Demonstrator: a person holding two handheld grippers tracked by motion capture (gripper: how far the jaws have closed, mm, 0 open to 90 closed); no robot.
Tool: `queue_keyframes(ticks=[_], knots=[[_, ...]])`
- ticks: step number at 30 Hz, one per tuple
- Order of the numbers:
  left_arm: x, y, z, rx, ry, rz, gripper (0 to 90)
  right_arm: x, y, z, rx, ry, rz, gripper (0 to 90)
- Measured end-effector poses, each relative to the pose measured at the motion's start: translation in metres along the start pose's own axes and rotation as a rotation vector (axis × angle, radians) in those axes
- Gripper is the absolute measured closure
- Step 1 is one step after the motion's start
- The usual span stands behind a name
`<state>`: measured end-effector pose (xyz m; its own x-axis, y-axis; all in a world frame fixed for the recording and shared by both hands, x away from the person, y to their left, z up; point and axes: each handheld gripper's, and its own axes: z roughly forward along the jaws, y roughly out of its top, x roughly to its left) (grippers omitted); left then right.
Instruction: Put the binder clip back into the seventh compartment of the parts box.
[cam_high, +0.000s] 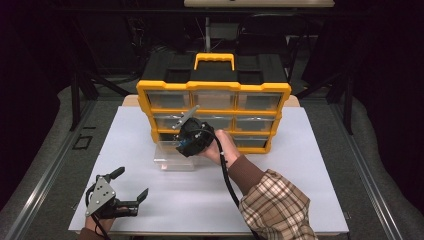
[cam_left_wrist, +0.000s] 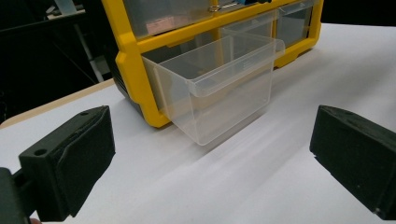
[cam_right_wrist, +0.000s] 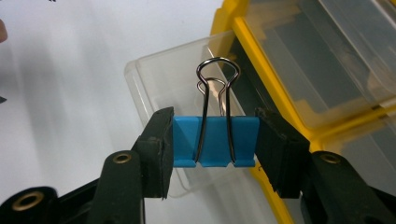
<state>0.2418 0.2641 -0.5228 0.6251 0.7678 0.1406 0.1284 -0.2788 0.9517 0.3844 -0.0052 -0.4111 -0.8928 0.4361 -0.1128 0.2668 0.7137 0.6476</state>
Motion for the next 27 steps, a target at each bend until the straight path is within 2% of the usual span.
queue_keyframes(ticks=[10,15,25,27], knots=[[0.000,0.000,-0.001,-0.007,-0.010,-0.001,0.1,0.004,0.005,0.012,0.012,0.008,-0.013,49.5],[0.000,0.001,0.000,-0.006,-0.011,0.000,0.0,0.003,0.004,0.022,0.025,0.008,0.011,49.5],[0.000,0.001,-0.001,-0.008,-0.012,-0.004,0.1,0.000,0.003,0.031,0.020,0.011,0.043,49.2],[0.000,0.001,-0.001,-0.008,-0.011,-0.006,0.1,0.000,0.002,0.031,0.009,0.001,0.065,44.9]])
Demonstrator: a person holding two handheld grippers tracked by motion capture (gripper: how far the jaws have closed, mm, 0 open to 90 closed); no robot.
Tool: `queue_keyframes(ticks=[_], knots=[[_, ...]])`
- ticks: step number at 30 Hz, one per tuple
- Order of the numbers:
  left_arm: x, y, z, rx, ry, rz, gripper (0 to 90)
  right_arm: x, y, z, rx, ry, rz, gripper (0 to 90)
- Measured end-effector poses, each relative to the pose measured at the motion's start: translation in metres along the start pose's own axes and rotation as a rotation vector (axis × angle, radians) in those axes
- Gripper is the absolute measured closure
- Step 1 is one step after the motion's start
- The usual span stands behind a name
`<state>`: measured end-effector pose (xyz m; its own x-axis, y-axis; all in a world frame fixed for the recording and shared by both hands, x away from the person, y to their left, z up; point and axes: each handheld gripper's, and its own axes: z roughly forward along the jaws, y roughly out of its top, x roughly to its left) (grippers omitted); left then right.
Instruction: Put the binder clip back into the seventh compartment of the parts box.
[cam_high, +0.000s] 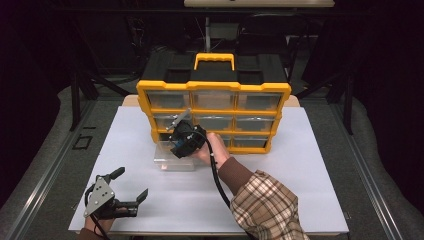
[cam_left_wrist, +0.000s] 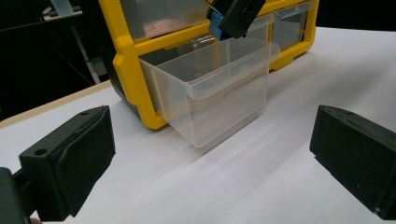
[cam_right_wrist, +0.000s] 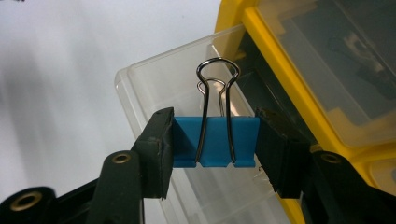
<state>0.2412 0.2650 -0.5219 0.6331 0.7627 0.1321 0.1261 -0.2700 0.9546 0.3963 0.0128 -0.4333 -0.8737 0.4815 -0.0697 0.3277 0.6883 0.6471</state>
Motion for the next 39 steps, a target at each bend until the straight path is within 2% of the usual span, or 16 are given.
queue_keyframes(ticks=[7,12,18,22,31,39], knots=[[0.000,0.000,0.000,0.000,-0.001,-0.001,0.1,-0.003,-0.006,-0.011,-0.020,-0.013,0.043,18.0],[0.000,-0.001,0.001,0.008,0.003,-0.002,0.1,-0.002,-0.016,-0.026,-0.075,-0.027,0.040,7.9],[-0.001,0.000,0.001,0.011,0.000,0.005,0.0,-0.003,-0.033,-0.040,-0.089,-0.030,0.041,2.0],[-0.001,-0.001,0.001,0.011,0.000,0.004,0.1,-0.007,-0.046,-0.049,-0.101,-0.037,0.064,0.3],[-0.002,0.000,0.002,0.012,-0.003,0.007,0.0,-0.011,-0.079,-0.066,-0.130,-0.062,0.094,0.0],[-0.003,0.000,0.002,0.015,-0.003,0.007,0.0,-0.013,-0.106,-0.077,-0.132,-0.093,0.111,0.0]])
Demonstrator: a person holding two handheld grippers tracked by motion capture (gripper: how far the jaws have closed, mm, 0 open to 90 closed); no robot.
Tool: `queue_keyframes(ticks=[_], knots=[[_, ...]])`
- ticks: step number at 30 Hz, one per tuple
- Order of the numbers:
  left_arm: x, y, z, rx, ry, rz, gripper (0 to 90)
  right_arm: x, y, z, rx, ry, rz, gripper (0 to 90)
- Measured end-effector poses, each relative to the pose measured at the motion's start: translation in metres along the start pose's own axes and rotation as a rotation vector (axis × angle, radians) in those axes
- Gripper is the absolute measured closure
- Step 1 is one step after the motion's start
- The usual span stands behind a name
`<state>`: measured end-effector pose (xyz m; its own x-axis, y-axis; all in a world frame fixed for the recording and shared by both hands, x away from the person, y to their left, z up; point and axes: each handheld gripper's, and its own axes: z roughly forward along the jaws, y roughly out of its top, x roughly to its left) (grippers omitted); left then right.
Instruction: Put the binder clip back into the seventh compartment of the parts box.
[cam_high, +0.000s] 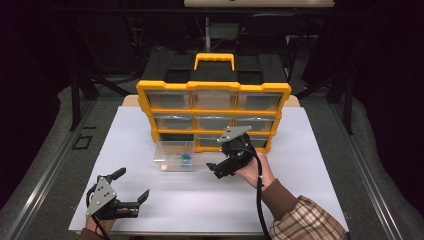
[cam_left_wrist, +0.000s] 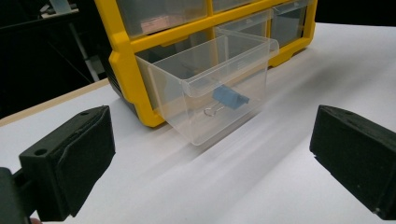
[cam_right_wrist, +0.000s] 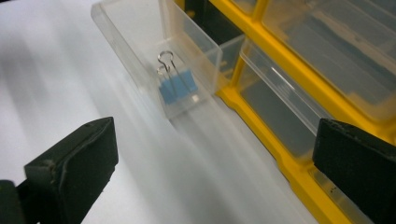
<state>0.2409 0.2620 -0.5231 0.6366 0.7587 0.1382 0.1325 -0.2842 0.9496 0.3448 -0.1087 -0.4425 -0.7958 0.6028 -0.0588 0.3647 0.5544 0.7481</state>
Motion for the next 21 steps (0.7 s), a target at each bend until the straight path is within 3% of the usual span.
queue_keyframes(ticks=[21], knots=[[-0.001,0.000,0.001,0.003,-0.002,0.002,0.0,-0.011,-0.062,-0.024,-0.023,-0.070,0.086,0.0]])
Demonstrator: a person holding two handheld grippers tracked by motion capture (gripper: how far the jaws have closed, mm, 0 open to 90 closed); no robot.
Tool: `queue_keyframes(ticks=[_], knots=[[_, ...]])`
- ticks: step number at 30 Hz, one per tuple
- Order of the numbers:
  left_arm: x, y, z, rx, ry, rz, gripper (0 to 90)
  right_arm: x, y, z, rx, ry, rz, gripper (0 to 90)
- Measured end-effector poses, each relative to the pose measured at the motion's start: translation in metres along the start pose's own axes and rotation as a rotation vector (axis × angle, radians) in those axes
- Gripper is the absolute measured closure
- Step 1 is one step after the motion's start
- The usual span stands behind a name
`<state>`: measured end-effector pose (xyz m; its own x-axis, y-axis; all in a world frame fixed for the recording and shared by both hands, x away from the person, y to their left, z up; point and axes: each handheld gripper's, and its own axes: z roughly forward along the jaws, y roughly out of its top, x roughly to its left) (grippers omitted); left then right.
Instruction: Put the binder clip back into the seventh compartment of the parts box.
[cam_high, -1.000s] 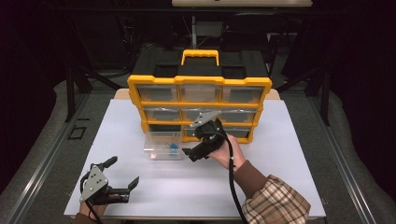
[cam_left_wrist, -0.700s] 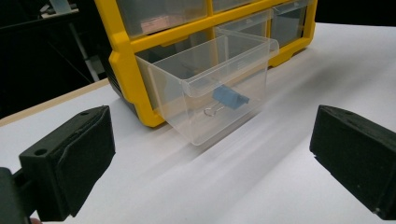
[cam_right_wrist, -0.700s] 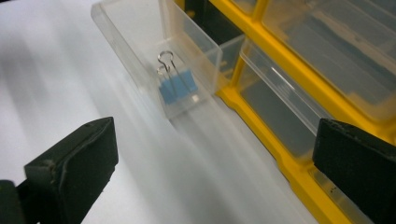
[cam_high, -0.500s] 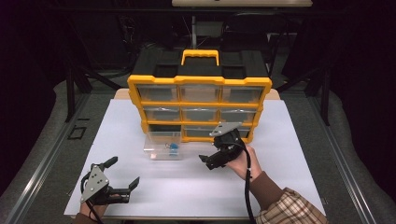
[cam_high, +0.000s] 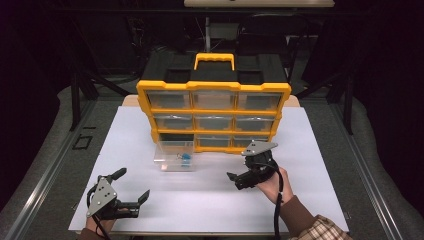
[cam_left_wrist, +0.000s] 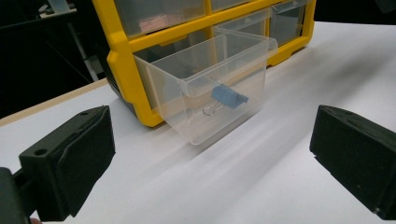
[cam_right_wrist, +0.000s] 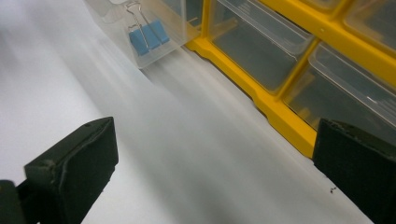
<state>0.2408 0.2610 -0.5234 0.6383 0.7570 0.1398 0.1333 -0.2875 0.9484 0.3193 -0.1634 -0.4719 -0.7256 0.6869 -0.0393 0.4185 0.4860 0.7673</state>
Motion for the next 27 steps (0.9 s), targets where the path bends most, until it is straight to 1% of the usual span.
queue_keyframes(ticks=[4,9,14,15,17,20,22,27], knots=[[0.000,0.000,0.000,0.001,0.000,0.002,0.0,-0.003,-0.008,-0.006,-0.008,-0.010,0.021,0.0],[0.000,0.000,0.000,0.002,-0.001,0.005,0.0,-0.005,-0.020,-0.012,-0.010,-0.025,0.035,0.0],[0.000,0.000,0.000,0.003,-0.001,0.003,0.0,-0.005,-0.034,-0.016,-0.013,-0.050,0.042,0.0],[0.000,0.000,0.000,0.003,-0.001,0.003,0.1,-0.006,-0.036,-0.017,-0.010,-0.048,0.047,0.0],[0.000,0.000,0.000,0.003,0.000,0.003,0.0,-0.006,-0.042,-0.018,-0.017,-0.063,0.052,0.0],[0.000,0.000,0.000,0.003,0.001,0.003,0.1,-0.005,-0.048,-0.021,-0.016,-0.077,0.047,0.0],[0.000,0.000,0.001,0.004,0.002,0.003,0.1,-0.004,-0.051,-0.023,-0.020,-0.095,0.037,0.0],[0.000,-0.001,0.001,0.005,0.000,0.002,0.0,-0.003,-0.062,-0.026,-0.035,-0.111,0.042,0.0]])
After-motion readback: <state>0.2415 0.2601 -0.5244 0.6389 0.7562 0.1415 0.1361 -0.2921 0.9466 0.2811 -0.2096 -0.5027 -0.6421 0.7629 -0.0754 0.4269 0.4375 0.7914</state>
